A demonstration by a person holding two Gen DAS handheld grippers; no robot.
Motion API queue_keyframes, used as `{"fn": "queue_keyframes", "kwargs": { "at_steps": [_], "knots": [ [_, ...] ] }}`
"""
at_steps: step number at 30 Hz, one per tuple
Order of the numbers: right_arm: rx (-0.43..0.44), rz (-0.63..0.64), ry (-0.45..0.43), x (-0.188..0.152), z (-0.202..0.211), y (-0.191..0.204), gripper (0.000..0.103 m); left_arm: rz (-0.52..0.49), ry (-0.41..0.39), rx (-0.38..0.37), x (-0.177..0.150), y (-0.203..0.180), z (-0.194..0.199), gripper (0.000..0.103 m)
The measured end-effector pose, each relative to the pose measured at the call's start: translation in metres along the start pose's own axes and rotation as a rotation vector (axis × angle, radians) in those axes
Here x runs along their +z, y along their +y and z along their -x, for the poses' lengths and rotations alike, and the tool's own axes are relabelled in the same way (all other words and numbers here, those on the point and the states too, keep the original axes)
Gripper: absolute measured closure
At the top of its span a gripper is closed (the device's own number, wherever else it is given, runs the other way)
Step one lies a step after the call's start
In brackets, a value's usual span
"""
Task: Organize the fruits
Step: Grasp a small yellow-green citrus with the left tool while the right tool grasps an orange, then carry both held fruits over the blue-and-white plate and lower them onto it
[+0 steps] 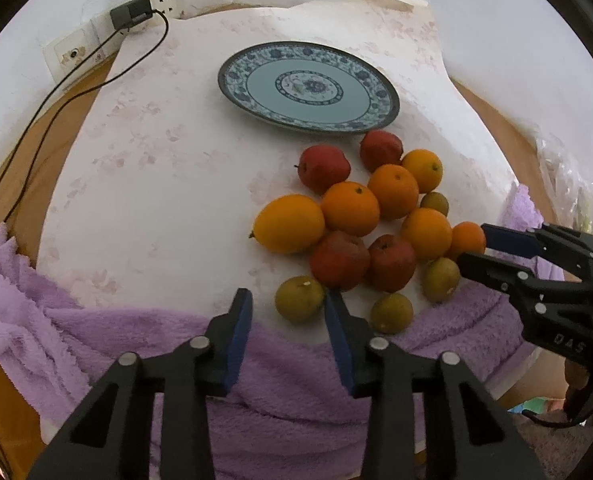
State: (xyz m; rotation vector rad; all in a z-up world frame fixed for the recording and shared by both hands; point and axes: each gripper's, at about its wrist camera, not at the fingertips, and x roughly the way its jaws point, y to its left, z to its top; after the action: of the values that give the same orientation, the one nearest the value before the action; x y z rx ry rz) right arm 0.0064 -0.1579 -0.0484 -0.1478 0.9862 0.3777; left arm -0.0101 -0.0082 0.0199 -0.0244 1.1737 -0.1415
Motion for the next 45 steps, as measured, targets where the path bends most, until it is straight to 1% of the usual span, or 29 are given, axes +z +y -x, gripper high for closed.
{"fn": "queue_keyframes", "kwargs": {
  "at_steps": [1,2,3,4,6,8,9,20,25,31,39,45],
  "knots": [
    [0.000,-0.002,0.001,0.000,0.000,0.000,0.061,0.000,0.000,-0.003,0.000,0.000,0.000,0.067],
    [0.000,-0.005,0.002,0.000,-0.001,-0.001,0.061,0.000,0.001,-0.010,0.000,0.000,0.000,0.070],
    [-0.001,-0.007,0.003,0.000,-0.001,-0.001,0.061,-0.001,0.001,-0.012,0.000,-0.001,-0.001,0.076],
    [0.000,-0.009,0.004,-0.001,-0.001,-0.002,0.061,-0.001,0.003,-0.013,0.000,-0.001,-0.001,0.076],
    [0.003,-0.011,0.003,-0.001,-0.002,-0.002,0.061,0.003,0.002,-0.017,0.000,0.000,-0.001,0.076],
    [0.011,-0.009,0.002,-0.002,-0.001,0.000,0.066,0.006,0.001,-0.018,0.000,0.000,-0.001,0.076],
    [0.013,-0.005,0.001,-0.002,-0.001,0.000,0.067,0.007,0.001,-0.019,0.000,0.000,-0.001,0.076],
    [0.012,-0.007,0.009,-0.002,-0.006,0.004,0.067,0.021,-0.013,-0.016,-0.002,0.005,0.007,0.076],
    [0.015,-0.002,-0.018,-0.004,0.000,0.004,0.068,0.029,-0.017,-0.016,-0.001,0.006,0.012,0.076],
    [0.031,-0.042,-0.043,-0.003,0.011,-0.001,0.068,0.028,-0.046,-0.020,0.003,0.005,0.021,0.076],
    [0.040,-0.066,-0.076,0.001,0.027,-0.005,0.068,0.038,-0.070,-0.033,0.015,0.007,0.031,0.076],
    [0.041,-0.055,-0.109,0.019,0.042,-0.005,0.068,0.055,-0.112,-0.060,0.036,0.010,0.045,0.076]
  ]
}}
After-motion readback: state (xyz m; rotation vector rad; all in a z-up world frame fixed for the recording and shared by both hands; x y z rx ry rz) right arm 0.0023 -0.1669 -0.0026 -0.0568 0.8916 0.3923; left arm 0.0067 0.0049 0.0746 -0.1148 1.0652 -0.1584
